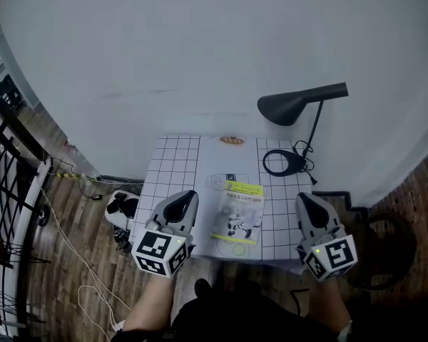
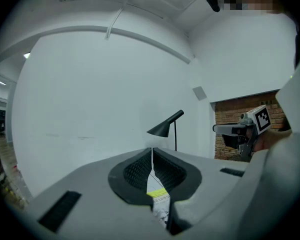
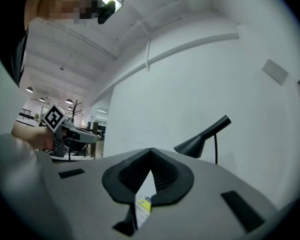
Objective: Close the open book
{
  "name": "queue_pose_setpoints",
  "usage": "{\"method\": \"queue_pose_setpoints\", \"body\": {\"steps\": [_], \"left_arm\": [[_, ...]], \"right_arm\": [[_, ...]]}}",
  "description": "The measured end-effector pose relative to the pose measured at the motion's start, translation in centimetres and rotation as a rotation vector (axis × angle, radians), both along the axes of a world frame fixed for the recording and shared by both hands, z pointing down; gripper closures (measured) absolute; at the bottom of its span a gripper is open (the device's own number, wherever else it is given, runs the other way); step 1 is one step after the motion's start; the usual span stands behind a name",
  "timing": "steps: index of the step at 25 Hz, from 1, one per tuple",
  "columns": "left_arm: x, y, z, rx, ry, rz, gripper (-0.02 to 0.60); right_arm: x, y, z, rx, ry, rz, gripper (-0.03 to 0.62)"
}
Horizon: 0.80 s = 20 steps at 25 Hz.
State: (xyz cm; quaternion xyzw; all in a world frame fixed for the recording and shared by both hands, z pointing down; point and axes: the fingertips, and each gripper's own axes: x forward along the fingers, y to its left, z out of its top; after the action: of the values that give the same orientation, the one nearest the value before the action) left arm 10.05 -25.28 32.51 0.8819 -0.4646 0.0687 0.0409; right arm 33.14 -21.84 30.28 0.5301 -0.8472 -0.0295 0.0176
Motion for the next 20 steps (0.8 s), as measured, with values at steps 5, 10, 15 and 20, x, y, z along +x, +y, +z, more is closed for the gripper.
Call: {"method": "queue_pose_setpoints", "body": {"steps": [5,10,15,20], "left_arm": [[-0.4,-1.5,-1.8,0.047,0.005,0.021,0.565],[-0.2,-3.5,-4.4,0.108,-0.016,0.038,0.565],[-1.9,-4.2,-2.3,0.051,0.057,-0.010,0.565],[-2.8,-4.2,-0.1,0.020,0.038,-0.024,0.566]], "right_arm": [[-1.7,-0.8,-2.7,0.069,-0.008,0.007,0.591],[-3.1,-2.7,-5.4,0.116,0.011,-0.025,0.591],[-3.6,-3.5,-5.8,0.118,-0.015,-0.001,0.591],[-3.5,-4.6,-4.2,0.085,-0.022,0.016,0.591]]}}
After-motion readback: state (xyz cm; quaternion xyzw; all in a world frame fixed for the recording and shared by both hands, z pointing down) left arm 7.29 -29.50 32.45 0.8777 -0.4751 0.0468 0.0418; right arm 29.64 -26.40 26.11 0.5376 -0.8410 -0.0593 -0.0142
